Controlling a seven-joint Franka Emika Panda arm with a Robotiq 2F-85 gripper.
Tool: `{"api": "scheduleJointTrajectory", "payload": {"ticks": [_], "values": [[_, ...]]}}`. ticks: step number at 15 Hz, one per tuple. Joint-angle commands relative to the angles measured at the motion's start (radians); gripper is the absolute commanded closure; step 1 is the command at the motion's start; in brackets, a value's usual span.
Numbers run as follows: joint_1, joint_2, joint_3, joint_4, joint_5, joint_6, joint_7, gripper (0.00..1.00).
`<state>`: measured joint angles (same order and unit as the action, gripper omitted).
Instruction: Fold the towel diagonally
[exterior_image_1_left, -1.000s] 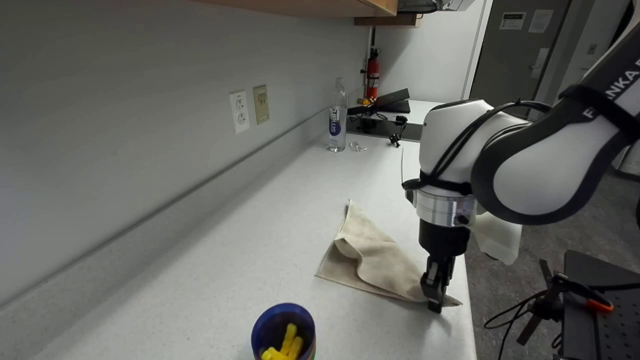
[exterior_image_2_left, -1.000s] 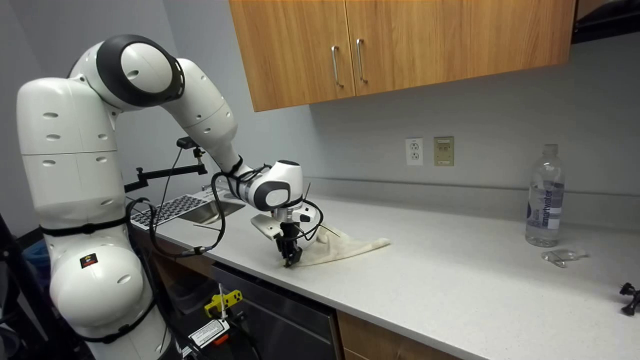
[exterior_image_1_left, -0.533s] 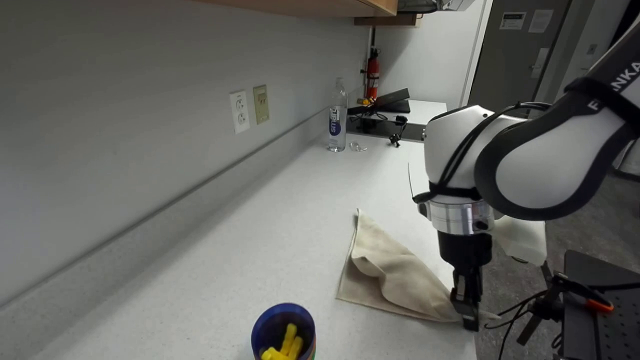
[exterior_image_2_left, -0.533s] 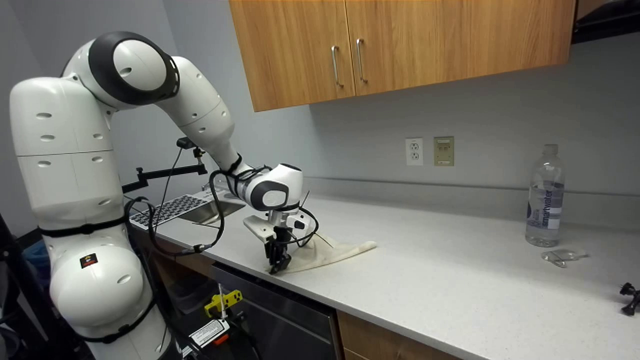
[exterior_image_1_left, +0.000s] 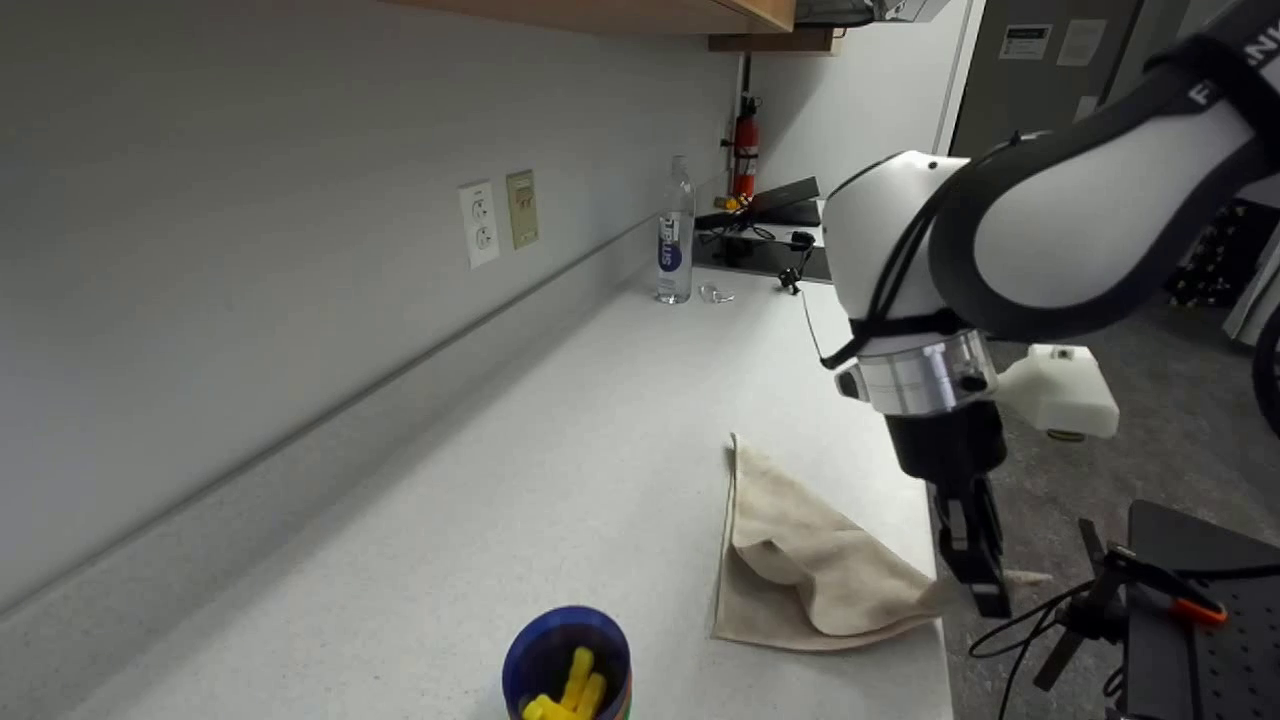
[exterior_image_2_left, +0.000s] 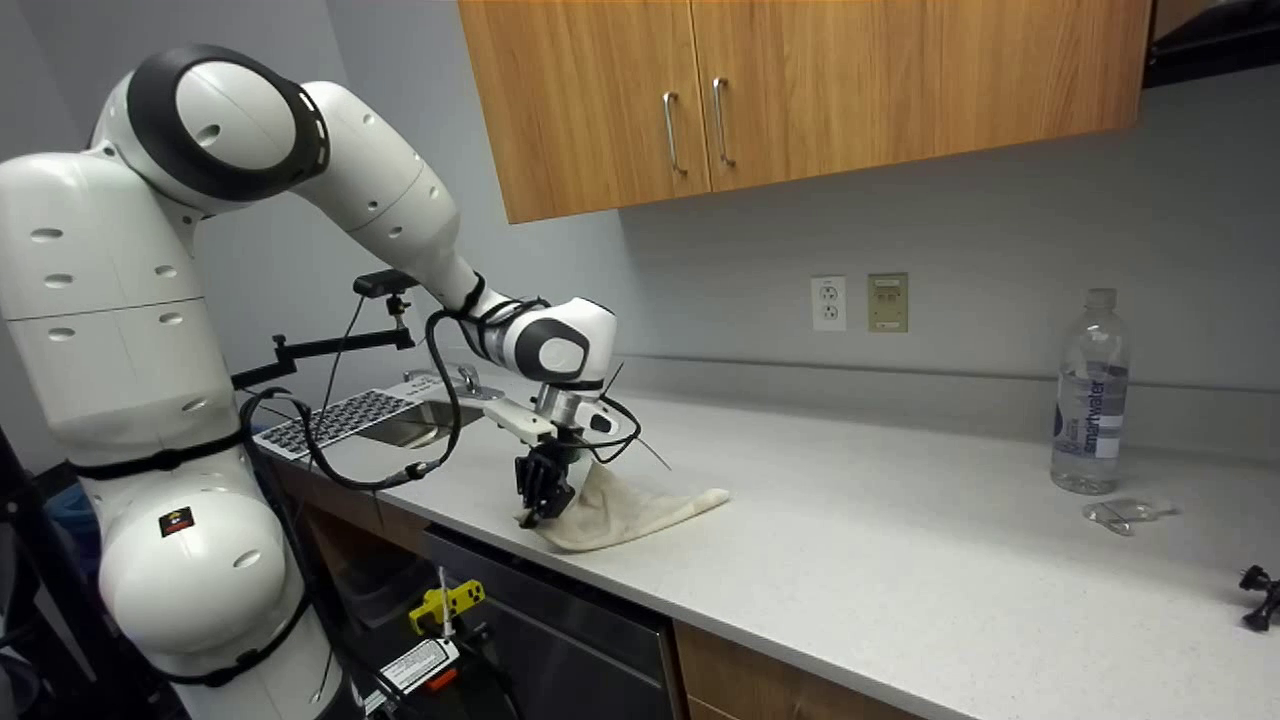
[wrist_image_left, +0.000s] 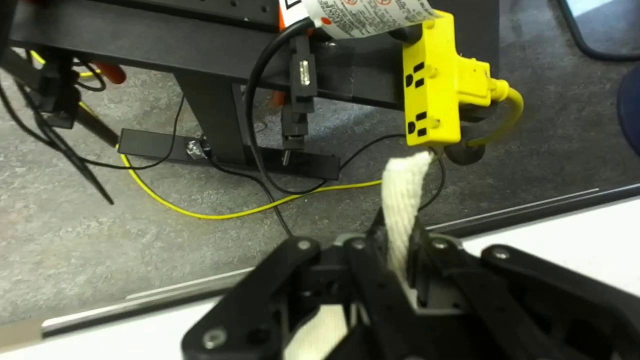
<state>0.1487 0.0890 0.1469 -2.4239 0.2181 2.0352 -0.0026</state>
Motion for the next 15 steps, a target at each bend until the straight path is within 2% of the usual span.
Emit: {"api": "scheduleJointTrajectory", "payload": {"ticks": [1,8,15], "values": [[-0.011,-0.005,-0.019,0.12,-0.098,-0.081,0.035,0.98],[0.003,0.124,-0.05,0.305,-0.274,0.023,0.218,0.98],[0.023,0.201,-0.075,0.372,-0.342,0.099,0.415,0.98]]}}
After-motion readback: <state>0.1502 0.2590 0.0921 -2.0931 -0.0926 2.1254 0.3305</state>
